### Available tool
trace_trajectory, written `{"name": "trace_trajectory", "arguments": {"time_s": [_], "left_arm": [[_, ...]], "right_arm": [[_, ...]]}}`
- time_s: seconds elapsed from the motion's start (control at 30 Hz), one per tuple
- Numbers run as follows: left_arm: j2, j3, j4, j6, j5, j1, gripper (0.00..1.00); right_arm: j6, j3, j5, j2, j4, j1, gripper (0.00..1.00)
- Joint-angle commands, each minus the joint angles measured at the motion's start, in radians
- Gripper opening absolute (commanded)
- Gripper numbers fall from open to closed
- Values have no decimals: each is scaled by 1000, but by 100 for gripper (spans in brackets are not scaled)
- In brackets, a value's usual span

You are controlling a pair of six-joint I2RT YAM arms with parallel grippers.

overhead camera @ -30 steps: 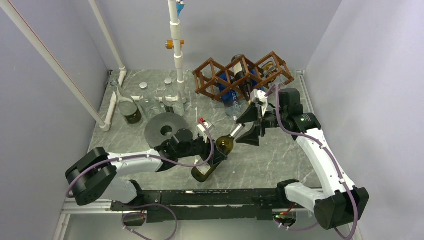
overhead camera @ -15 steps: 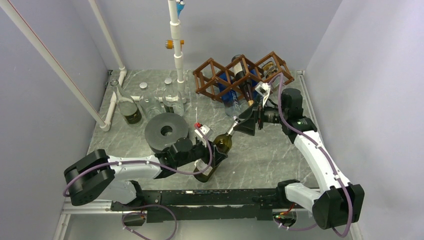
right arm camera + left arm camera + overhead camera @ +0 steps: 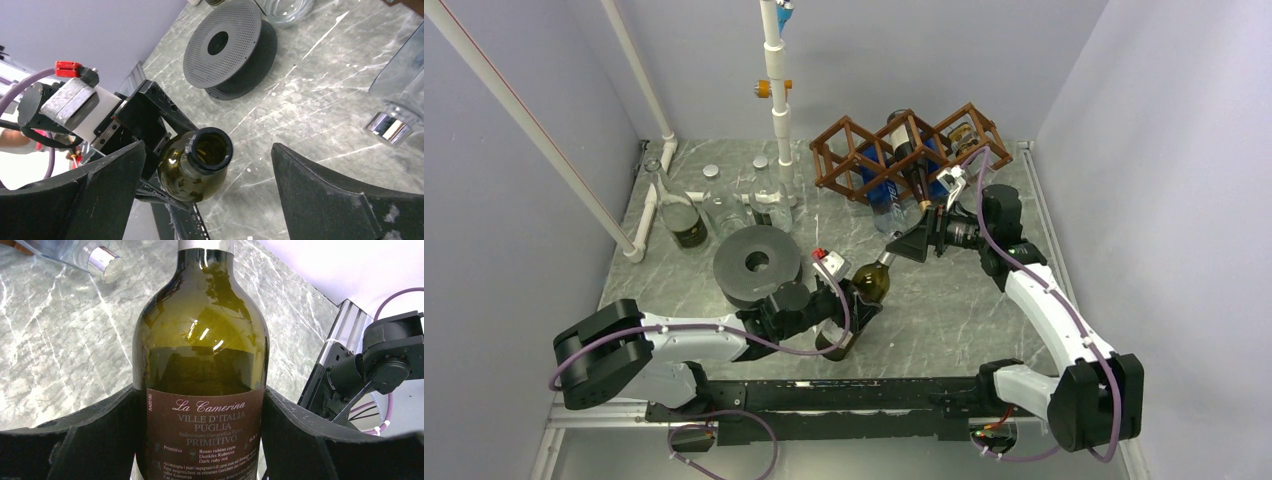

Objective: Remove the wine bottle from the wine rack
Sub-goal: Place the wine bottle at the corner of the board.

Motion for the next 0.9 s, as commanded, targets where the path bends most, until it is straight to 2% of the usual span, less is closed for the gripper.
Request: {"name": "trace_trajectory", "arguments": {"time_s": [0.0,0.23,0.4,0.73,0.8,0.87], "left_arm": [[-24,26,188,28,-40,-19,0],[4,34,241,36,-60,-40,0],[31,42,261,37,-78,-51,0],[50,45,282,34,-122,-62,0],[54,46,283,33,-122,-63,0],[60,49,278,29,-120,-63,0]], "right_arm": [[135,-40,-48,20,172,-2,99],[208,-84,-74,44,269,16,93],[213,-92,-93,54,295,33,82],[203,-94,-130,62,318,55,45],[195,-90,-134,62,318,56,34],[183,-85,-138,64,314,57,18]]}}
